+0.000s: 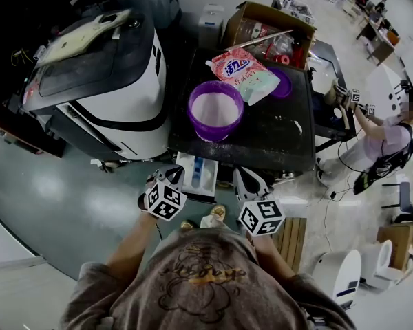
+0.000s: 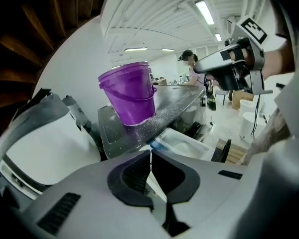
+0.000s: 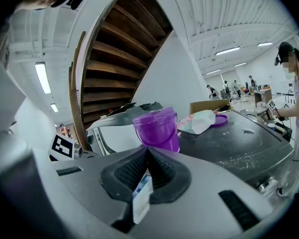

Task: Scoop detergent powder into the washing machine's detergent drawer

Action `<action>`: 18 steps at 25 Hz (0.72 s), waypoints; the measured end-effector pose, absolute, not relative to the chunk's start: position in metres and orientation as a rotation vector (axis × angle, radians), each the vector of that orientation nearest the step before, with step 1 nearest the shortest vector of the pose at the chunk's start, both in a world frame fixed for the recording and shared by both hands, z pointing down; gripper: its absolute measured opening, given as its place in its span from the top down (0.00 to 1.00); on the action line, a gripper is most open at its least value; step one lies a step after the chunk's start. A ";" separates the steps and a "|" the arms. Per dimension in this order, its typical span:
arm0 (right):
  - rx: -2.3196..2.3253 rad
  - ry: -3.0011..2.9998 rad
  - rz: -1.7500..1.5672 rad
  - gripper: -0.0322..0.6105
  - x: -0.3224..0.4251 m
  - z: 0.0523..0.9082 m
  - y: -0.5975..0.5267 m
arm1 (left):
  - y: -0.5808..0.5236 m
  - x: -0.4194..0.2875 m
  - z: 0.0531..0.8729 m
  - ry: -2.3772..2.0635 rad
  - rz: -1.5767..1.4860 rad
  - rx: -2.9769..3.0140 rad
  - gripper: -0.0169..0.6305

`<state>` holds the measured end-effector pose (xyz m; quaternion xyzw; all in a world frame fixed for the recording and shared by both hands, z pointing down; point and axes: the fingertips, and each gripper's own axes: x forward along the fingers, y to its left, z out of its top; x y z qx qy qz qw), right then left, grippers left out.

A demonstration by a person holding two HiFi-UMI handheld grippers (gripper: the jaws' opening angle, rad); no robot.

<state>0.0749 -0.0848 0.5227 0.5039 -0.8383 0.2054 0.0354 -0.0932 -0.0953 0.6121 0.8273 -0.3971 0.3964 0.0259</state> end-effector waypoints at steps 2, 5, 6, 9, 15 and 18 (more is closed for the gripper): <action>1.548 -2.573 0.633 0.95 0.075 0.524 -0.085 | -0.096 -0.091 0.610 -1.233 1.280 2.586 0.94; 1.547 -2.573 0.635 0.95 0.077 0.524 -0.085 | -0.098 -0.090 0.609 -1.241 1.299 2.585 0.94; 1.547 -2.574 0.635 0.95 0.077 0.524 -0.085 | -0.098 -0.091 0.609 -1.245 1.310 2.585 0.94; 1.547 -2.572 0.635 0.95 0.077 0.524 -0.086 | -0.098 -0.090 0.608 -1.242 1.351 2.602 0.94; 1.551 -2.570 0.637 0.95 0.079 0.525 -0.089 | -0.099 -0.086 0.608 -1.229 1.392 2.628 0.94; 1.552 -2.570 0.635 0.95 0.080 0.525 -0.090 | -0.100 -0.087 0.607 -1.225 1.363 2.617 0.94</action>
